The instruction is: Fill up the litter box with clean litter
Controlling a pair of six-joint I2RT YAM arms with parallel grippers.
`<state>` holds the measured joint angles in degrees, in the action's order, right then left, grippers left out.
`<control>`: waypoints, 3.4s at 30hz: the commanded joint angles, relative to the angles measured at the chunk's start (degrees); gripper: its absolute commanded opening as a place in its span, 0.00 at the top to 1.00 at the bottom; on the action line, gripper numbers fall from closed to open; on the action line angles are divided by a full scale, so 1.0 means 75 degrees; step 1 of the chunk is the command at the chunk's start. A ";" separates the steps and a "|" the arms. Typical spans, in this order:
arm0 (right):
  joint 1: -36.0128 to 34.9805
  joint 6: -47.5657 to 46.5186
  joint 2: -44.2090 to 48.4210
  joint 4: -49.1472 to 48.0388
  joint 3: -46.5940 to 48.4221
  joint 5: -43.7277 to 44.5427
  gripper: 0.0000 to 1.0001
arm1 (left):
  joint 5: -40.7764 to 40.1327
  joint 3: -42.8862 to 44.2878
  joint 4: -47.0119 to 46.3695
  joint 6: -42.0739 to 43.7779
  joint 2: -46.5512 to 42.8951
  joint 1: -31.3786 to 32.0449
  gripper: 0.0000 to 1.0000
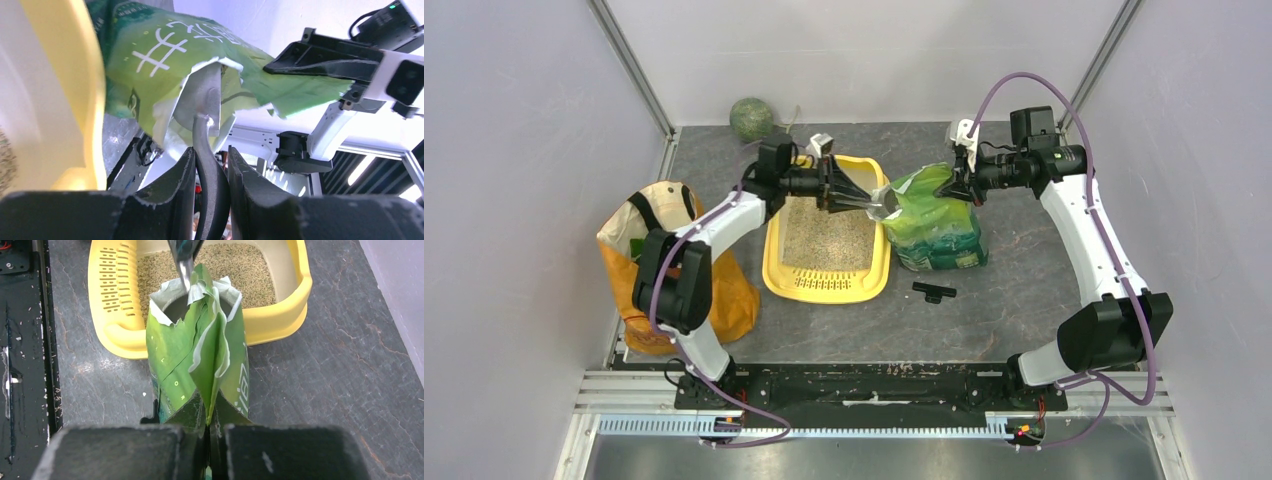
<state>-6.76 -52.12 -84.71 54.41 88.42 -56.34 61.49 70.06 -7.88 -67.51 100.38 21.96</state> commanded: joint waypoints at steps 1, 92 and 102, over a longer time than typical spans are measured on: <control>-0.0011 -0.0079 0.0394 -0.0657 0.0386 -0.0543 1.00 | 0.0562 0.0194 0.0404 0.0757 -0.0861 -0.0634 0.98; 0.0013 -0.0443 0.0290 -0.0297 0.0538 -0.0422 1.00 | -0.8734 0.3195 0.8823 1.0104 -0.3346 0.0776 0.98; 0.0012 -0.0620 0.0302 -0.0224 0.0537 -0.0434 1.00 | -0.4748 0.5649 0.9247 0.8778 -0.2443 -0.0249 0.98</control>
<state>-6.83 -55.22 -84.71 55.29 88.64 -56.69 8.75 106.00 62.19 3.55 80.49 22.57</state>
